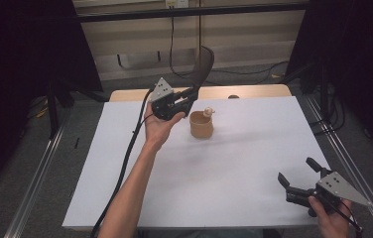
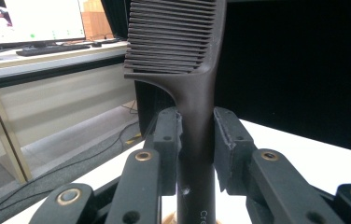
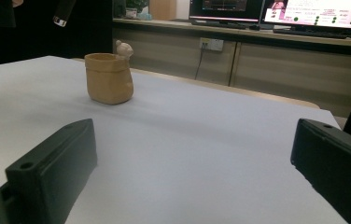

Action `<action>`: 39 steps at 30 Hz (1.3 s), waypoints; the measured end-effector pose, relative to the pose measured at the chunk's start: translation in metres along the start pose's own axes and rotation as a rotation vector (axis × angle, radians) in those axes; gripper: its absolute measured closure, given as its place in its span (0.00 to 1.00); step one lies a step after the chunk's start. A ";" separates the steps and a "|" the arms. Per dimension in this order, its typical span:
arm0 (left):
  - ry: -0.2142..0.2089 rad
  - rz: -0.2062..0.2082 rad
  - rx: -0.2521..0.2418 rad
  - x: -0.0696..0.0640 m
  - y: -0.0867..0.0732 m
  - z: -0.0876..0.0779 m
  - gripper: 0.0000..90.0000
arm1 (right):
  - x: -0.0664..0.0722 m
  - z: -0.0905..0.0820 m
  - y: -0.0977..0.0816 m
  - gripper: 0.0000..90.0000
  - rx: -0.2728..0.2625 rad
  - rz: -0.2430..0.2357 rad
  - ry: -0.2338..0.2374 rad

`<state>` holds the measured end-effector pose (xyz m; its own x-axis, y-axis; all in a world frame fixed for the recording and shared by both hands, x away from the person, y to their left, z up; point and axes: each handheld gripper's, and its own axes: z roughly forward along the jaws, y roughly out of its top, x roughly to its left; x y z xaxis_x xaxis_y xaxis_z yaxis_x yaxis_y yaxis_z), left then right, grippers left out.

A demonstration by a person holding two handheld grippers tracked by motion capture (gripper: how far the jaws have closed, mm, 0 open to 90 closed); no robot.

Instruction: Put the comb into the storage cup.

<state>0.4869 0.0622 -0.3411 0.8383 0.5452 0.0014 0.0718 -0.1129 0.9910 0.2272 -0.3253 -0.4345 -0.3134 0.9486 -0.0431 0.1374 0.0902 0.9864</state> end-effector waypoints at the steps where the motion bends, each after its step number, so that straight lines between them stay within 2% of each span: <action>1: 0.005 -0.006 -0.002 -0.001 -0.001 0.001 0.81 | 0.000 0.000 0.000 0.00 -0.001 -0.001 0.000; 3: 0.019 -0.010 -0.004 -0.001 -0.003 0.004 0.81 | 0.000 0.000 0.000 0.00 -0.002 0.000 0.002; 4: 0.017 -0.023 -0.006 -0.002 -0.004 0.005 0.81 | 0.000 0.000 0.000 0.00 -0.002 -0.001 0.001; 8: 0.013 -0.017 -0.010 -0.003 -0.007 0.011 0.81 | 0.000 0.000 0.000 0.00 -0.002 -0.001 0.000; 12: 0.014 -0.030 -0.020 -0.005 -0.007 0.016 0.81 | 0.000 0.000 0.000 0.00 -0.005 0.000 0.002; 18: 0.006 -0.015 -0.021 -0.007 -0.006 0.024 0.81 | 0.000 -0.001 0.000 0.00 -0.006 0.000 0.001; 19: 0.005 -0.024 -0.026 -0.007 -0.007 0.026 0.81 | 0.000 -0.001 0.000 0.00 -0.006 -0.001 0.001; 25: -0.005 -0.019 -0.018 -0.008 -0.016 0.033 0.81 | 0.000 -0.001 0.000 0.00 -0.006 0.001 0.002; 28: -0.005 -0.019 -0.020 -0.006 -0.018 0.036 0.81 | 0.000 -0.001 0.000 0.00 -0.007 0.000 0.002; 29: -0.008 -0.032 -0.021 -0.005 -0.020 0.038 0.81 | 0.000 -0.001 0.000 0.00 -0.007 0.001 0.003; 31: -0.003 -0.023 -0.011 -0.003 -0.021 0.039 0.81 | 0.000 -0.001 0.000 0.00 -0.004 0.003 0.001; 34: -0.003 -0.039 -0.028 0.001 -0.023 0.040 0.81 | 0.000 0.000 0.000 0.00 -0.006 0.005 0.002; 39: -0.008 -0.028 -0.017 0.004 -0.029 0.046 0.81 | 0.000 0.000 0.000 0.00 -0.004 0.006 0.002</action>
<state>0.5130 0.0289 -0.3764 0.8404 0.5413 -0.0276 0.0863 -0.0834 0.9928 0.2269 -0.3256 -0.4345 -0.3140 0.9487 -0.0369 0.1359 0.0834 0.9872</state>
